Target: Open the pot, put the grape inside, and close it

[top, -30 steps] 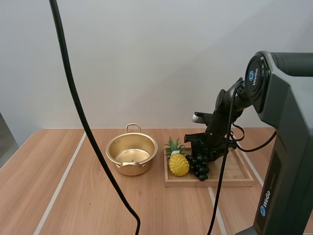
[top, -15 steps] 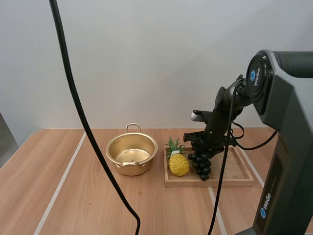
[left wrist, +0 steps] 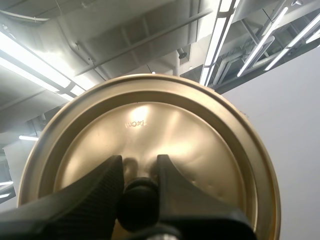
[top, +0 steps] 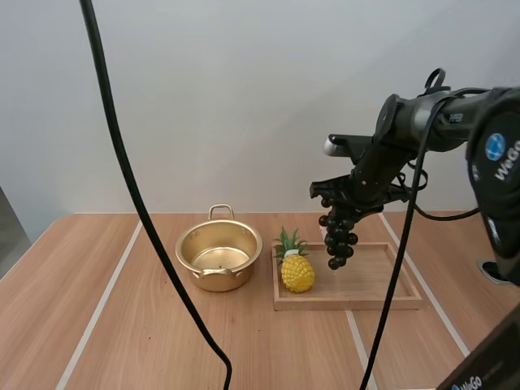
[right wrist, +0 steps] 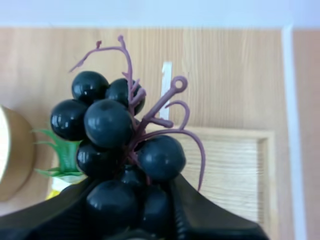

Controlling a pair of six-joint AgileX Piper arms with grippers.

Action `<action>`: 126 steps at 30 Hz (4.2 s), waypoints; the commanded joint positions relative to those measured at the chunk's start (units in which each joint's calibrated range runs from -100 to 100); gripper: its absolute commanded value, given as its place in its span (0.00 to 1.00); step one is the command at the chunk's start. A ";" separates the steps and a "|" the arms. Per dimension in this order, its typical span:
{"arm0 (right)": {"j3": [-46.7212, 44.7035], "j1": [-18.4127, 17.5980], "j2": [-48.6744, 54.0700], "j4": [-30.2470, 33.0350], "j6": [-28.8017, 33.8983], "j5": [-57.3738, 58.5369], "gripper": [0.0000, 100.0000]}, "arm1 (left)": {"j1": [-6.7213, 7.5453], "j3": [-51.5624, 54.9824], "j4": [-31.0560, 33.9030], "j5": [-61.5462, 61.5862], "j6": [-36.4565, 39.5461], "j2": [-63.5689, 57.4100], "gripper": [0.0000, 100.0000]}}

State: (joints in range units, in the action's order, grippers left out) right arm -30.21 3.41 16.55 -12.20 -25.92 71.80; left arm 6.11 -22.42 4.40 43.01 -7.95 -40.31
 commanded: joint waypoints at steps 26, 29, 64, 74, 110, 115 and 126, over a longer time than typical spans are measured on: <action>13.49 -10.60 16.88 -15.45 -19.16 2.92 0.00 | -0.05 -0.28 0.58 -6.55 0.36 -0.39 0.00; 13.55 -13.62 14.52 -15.03 -19.16 -0.71 0.00 | -0.05 -0.28 0.58 -6.55 0.36 -0.39 0.00; 13.66 -20.08 -17.05 -13.44 -24.81 -23.23 0.00 | -0.05 -0.28 0.58 -6.55 0.36 -0.39 0.00; 13.25 -20.08 -21.14 -12.52 -24.81 -19.10 0.00 | -0.05 -0.28 0.58 -6.55 0.36 -0.39 0.00; 13.09 -20.08 -30.14 -5.43 -24.48 -2.83 0.00 | -0.05 -0.28 0.58 -6.55 0.36 -0.39 0.00; 13.09 -20.08 -32.05 -5.43 -24.48 -2.83 0.00 | -0.05 -0.28 0.58 -6.55 0.36 -0.39 0.00; 13.09 -20.08 -32.59 -4.63 -24.48 -2.47 0.00 | -0.05 -0.28 0.58 -6.55 0.36 -0.39 0.00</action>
State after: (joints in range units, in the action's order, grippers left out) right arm -16.20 -16.66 -15.29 -19.70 -50.47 63.12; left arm 6.11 -22.42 4.51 38.50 -7.95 -40.31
